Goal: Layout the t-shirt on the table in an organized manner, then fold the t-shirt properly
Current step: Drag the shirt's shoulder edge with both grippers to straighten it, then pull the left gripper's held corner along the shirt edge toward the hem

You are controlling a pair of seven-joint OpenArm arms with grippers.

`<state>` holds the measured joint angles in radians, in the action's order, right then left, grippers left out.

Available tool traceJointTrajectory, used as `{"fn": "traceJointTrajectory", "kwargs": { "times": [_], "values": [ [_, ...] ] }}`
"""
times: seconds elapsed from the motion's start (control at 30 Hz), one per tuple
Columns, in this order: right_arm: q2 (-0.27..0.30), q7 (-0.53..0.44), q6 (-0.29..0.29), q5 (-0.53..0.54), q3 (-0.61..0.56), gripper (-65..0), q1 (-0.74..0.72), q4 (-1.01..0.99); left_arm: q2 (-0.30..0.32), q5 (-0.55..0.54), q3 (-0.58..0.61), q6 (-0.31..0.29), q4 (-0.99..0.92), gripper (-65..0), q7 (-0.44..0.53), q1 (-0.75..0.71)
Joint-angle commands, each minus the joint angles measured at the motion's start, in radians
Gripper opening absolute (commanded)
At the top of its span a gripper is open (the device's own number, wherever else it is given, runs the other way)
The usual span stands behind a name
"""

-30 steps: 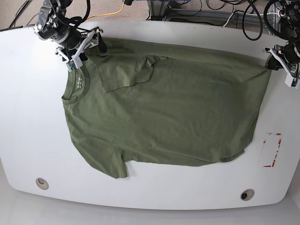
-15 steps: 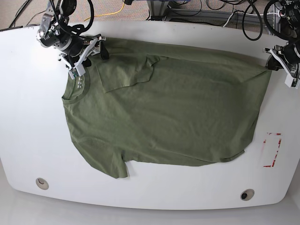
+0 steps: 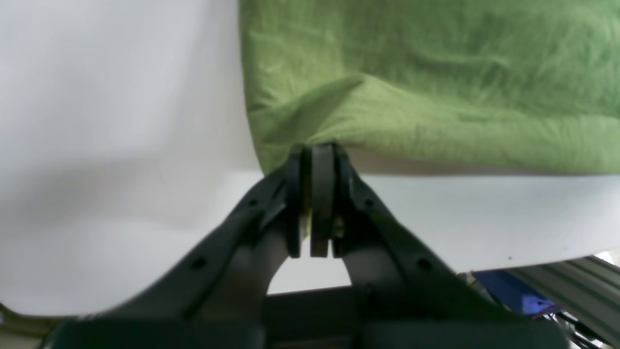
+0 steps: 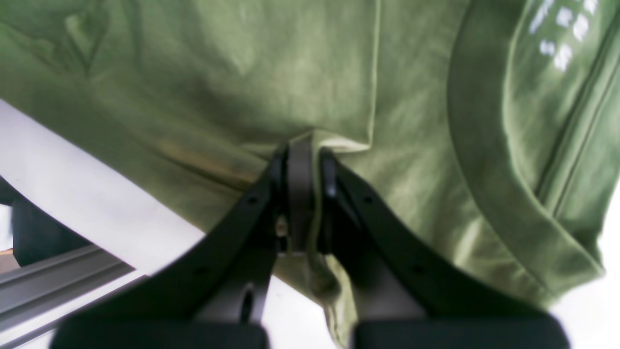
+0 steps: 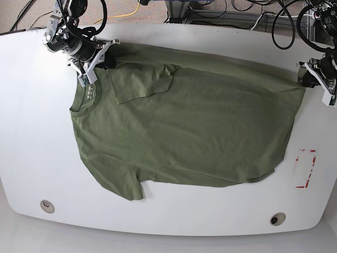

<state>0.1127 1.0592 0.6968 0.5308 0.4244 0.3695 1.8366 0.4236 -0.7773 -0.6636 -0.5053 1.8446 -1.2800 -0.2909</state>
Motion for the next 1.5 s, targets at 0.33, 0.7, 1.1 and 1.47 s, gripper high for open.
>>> {"fn": "traceJointTrajectory", "kwargs": {
  "times": [0.33, 0.7, 1.1, 1.47],
  "values": [
    [-0.008, 0.033, 0.001, 0.055, 0.008, -65.0, 0.081, 0.139, 0.059, 0.008, 0.051, 0.006, 0.017, -65.0, 0.024, -0.028],
    [-0.005, 0.031, 0.001, 0.145, 0.011, -65.0, 0.15, 0.143, 0.111, 0.218, 0.152, 0.001, 0.019, -65.0, 0.026, -0.116],
    [-0.003, 0.026, 0.001, 0.148, 0.011, -65.0, 0.144, 0.145, 0.148, 0.335, 0.239, 0.0, 0.02, -65.0, 0.026, -0.083],
    [0.023, 0.025, 0.001, 0.144, 0.012, -65.0, 0.061, 0.15, 0.168, 0.454, 0.462, 0.0, 0.017, -65.0, 0.024, 0.109]
  ]
}}
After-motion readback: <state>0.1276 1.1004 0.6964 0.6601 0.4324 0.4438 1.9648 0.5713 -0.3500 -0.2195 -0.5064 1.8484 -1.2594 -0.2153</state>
